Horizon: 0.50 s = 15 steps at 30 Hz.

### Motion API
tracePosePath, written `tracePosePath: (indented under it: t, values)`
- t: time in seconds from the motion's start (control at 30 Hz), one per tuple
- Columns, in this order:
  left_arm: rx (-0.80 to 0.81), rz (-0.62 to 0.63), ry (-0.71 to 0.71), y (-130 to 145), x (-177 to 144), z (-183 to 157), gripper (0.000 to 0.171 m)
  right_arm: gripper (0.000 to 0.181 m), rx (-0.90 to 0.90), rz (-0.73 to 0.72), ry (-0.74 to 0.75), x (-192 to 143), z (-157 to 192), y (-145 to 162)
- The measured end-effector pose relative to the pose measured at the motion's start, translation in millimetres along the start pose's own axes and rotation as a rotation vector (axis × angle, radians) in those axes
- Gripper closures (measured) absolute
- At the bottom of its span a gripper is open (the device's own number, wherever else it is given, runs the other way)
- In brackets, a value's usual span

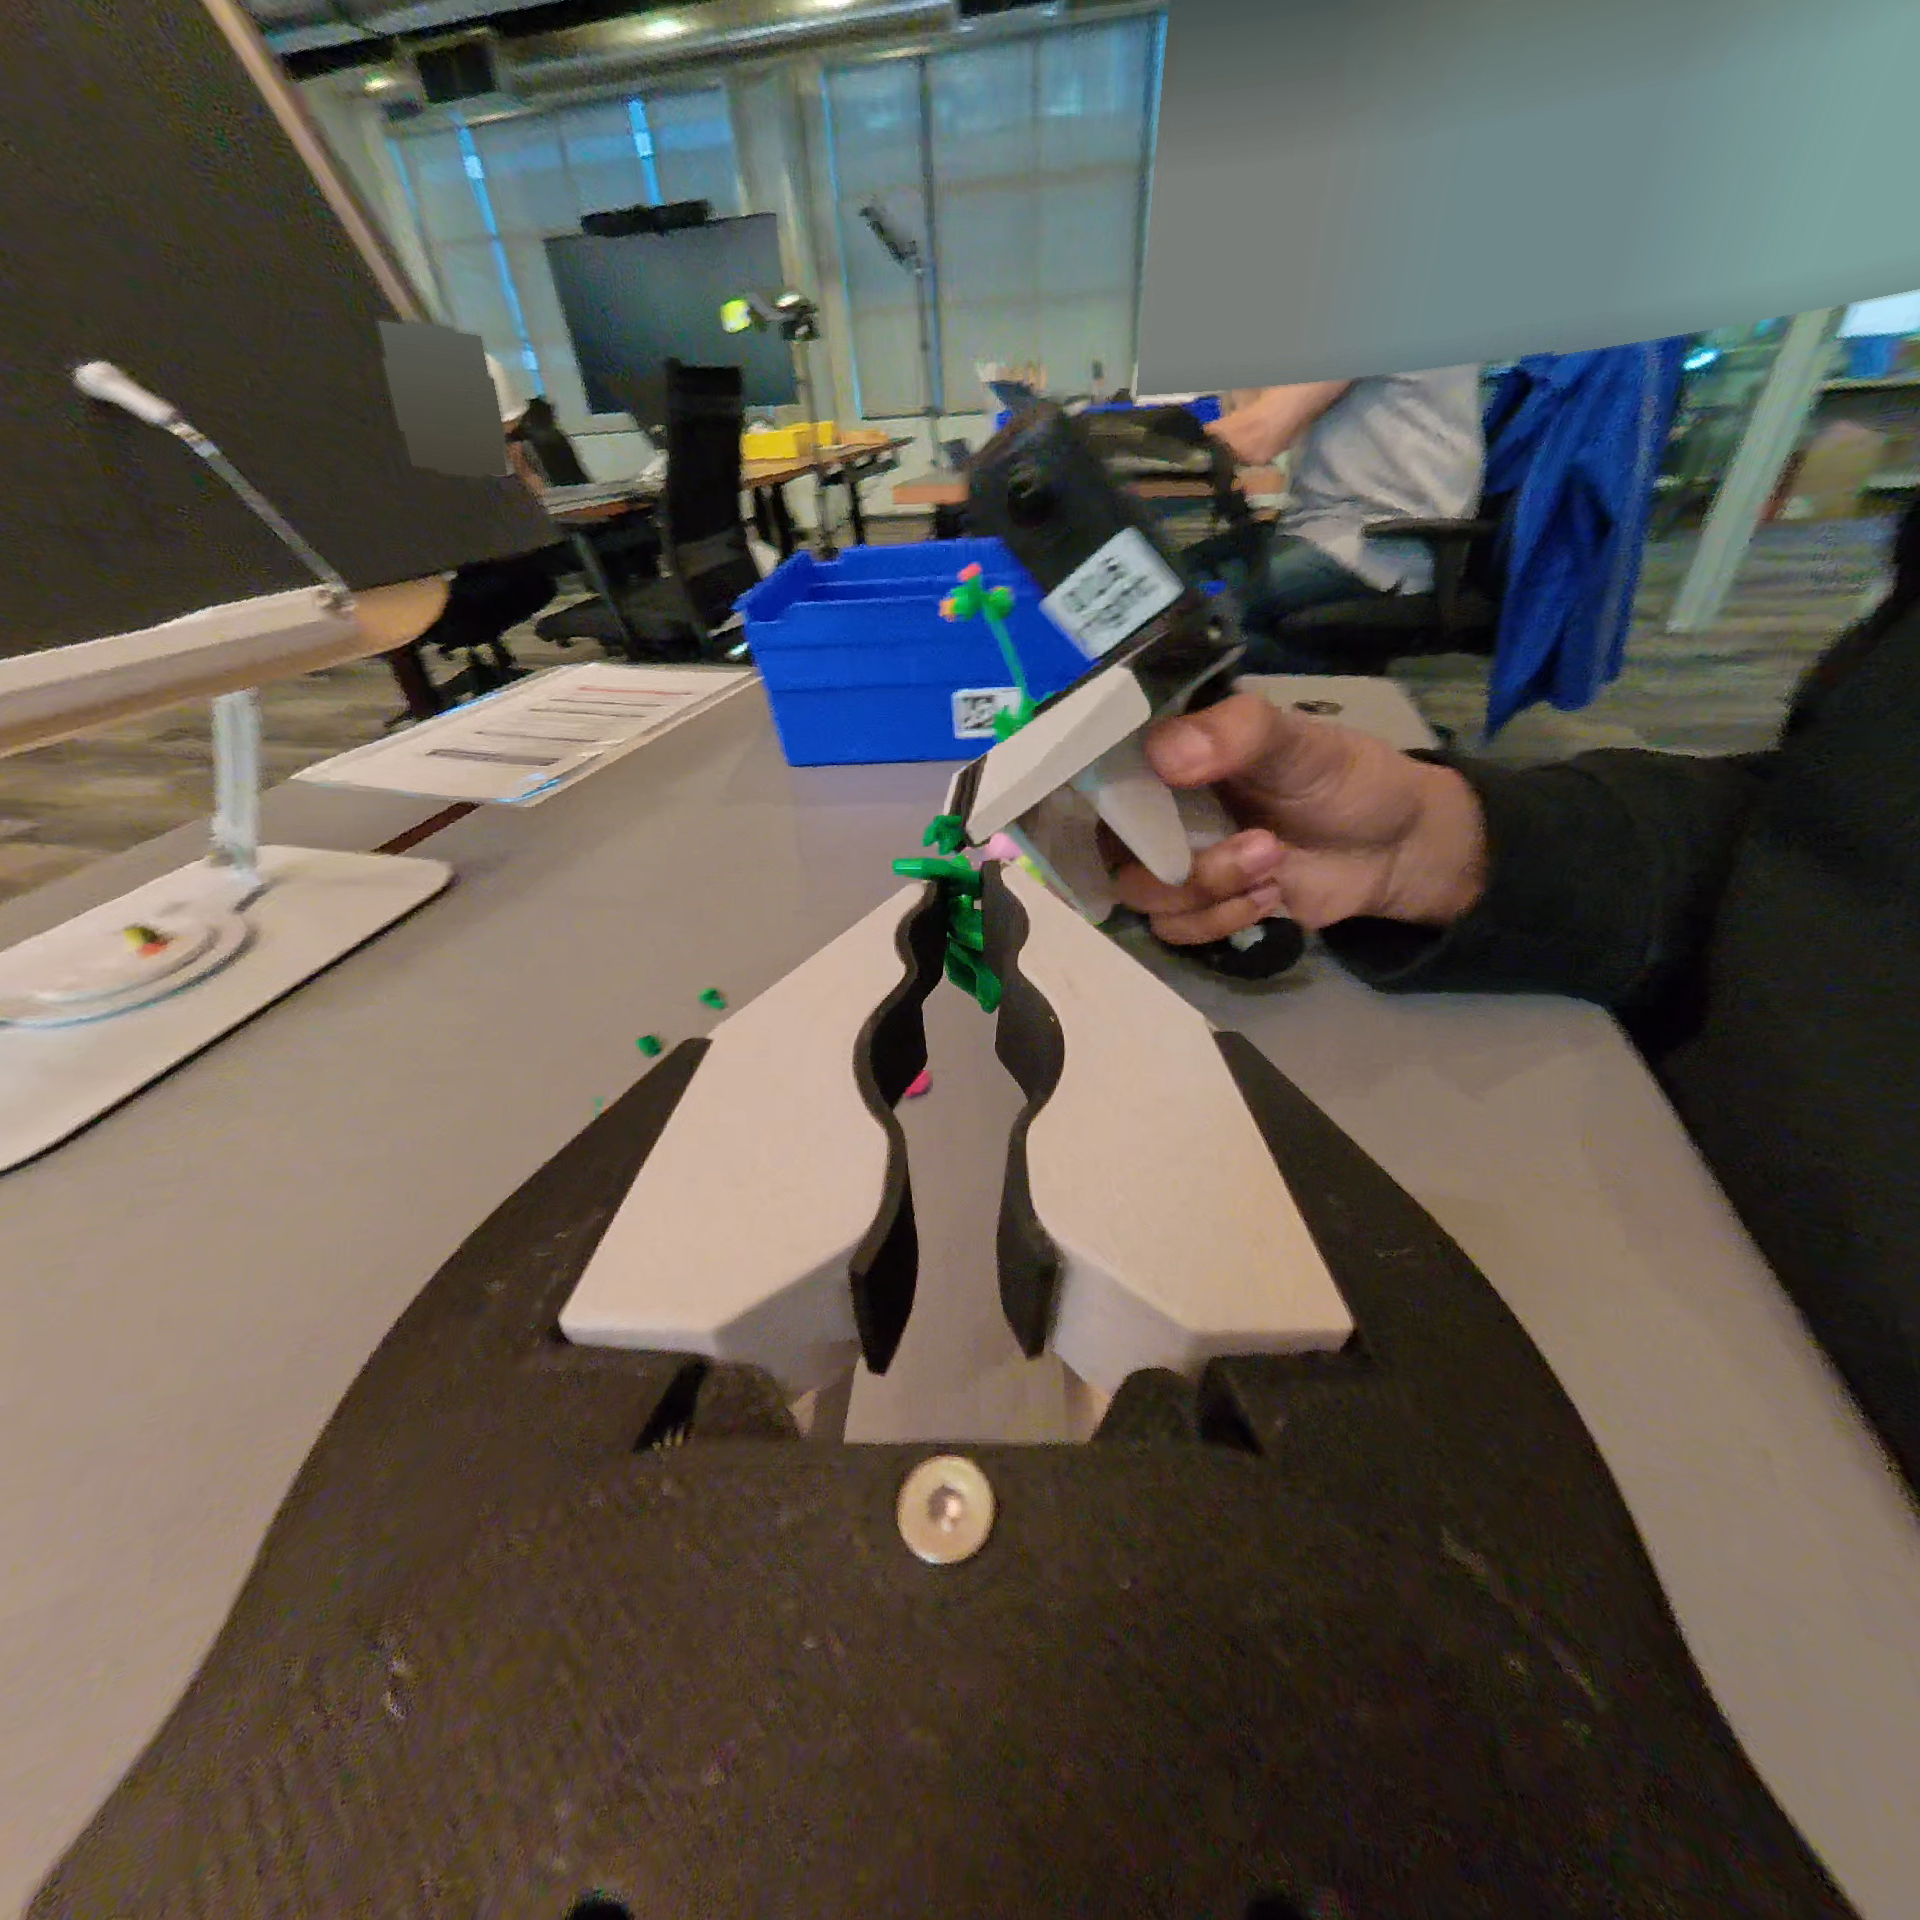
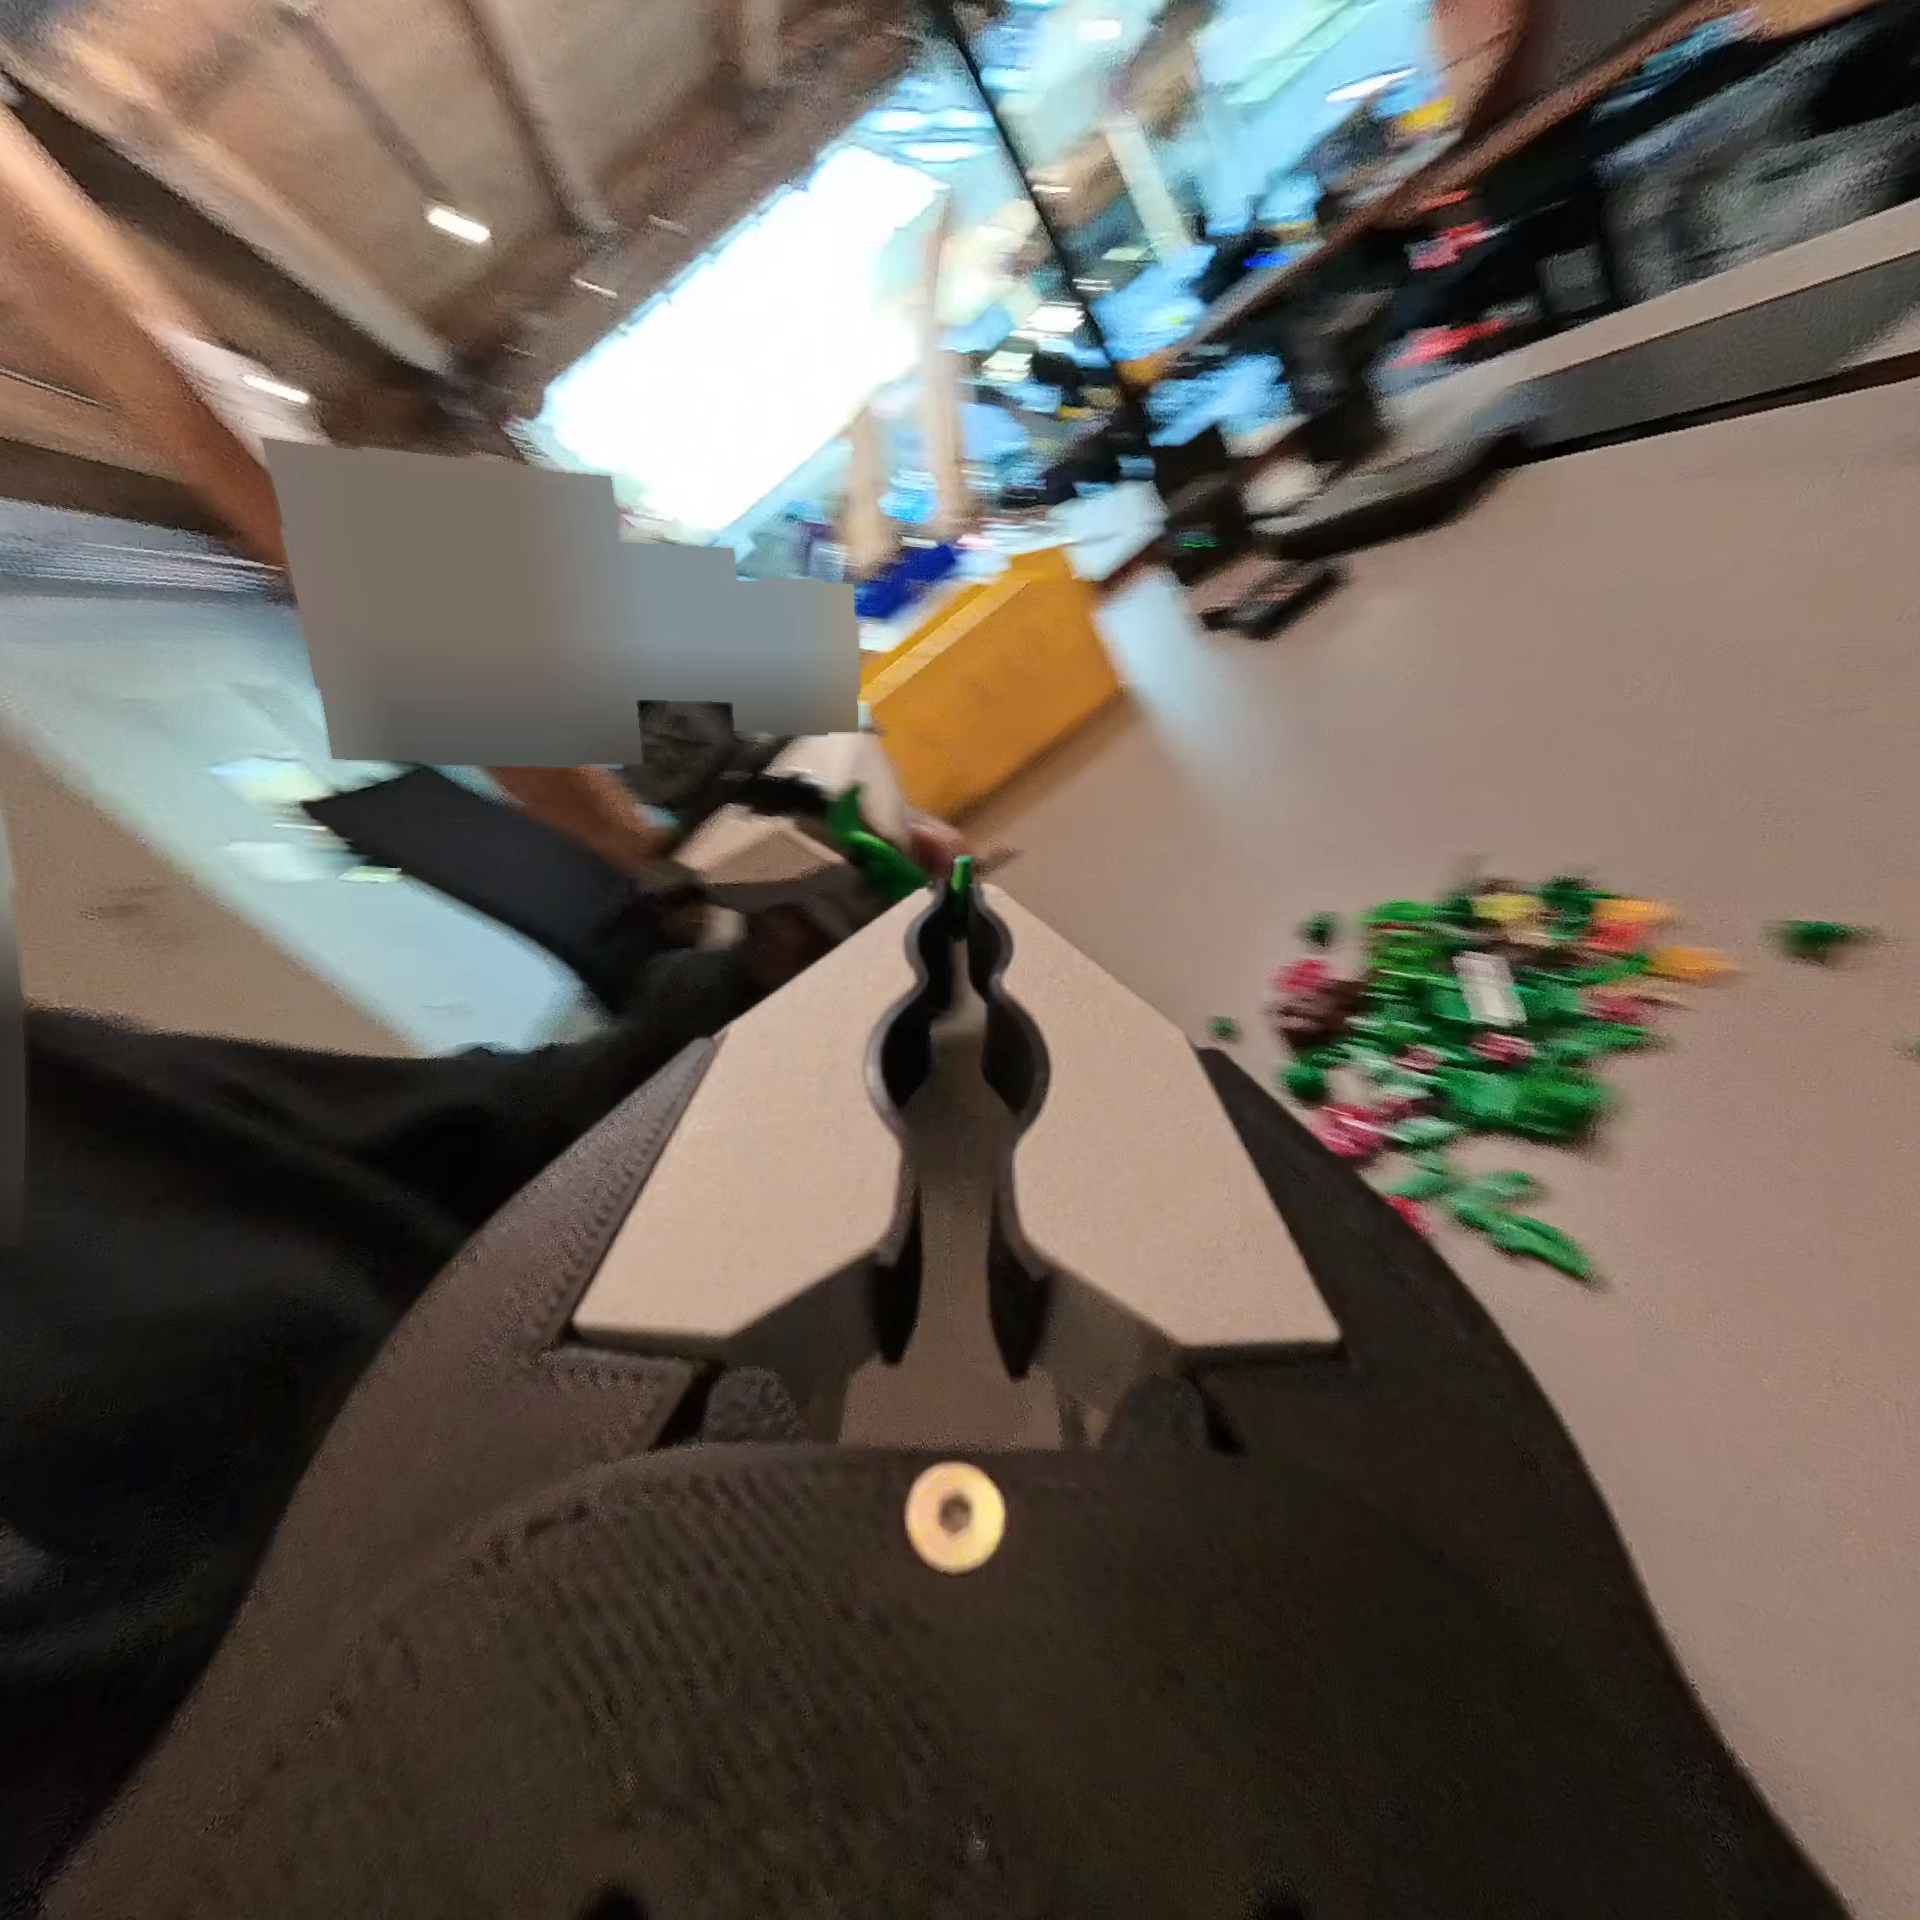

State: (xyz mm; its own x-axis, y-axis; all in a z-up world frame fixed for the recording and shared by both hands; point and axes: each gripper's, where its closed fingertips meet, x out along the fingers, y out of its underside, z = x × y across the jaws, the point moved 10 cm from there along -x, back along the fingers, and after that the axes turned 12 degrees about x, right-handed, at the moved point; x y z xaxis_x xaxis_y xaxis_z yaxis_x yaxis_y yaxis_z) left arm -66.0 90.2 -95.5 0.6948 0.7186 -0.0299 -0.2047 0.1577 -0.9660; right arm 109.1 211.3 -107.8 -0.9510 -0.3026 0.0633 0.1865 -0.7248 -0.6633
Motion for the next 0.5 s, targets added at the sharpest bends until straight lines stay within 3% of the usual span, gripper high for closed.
tracePosePath:
  t: [0.13, 0.2, 0.37, 0.5]
  values:
    - [0.015, 0.122, -0.089, 9.9, 4.2, 5.7, 0.169, 0.181, -0.274, 0.005, 0.540, -7.0, -13.3, -3.5]
    - [0.008, 0.160, -0.099, 14.0, 7.2, 6.2, 0.169, 0.181, -0.364, 0.063, 0.726, -4.6, -21.0, -1.9]
    - [0.011, 0.234, -0.118, 21.2, 11.7, 6.3, 0.169, 0.179, -0.332, 0.184, 0.810, 8.3, -34.5, 7.9]
    - [0.035, 0.283, -0.128, 24.7, 15.0, 4.9, 0.169, 0.163, -0.372, 0.135, 0.779, 7.9, -29.6, 5.7]
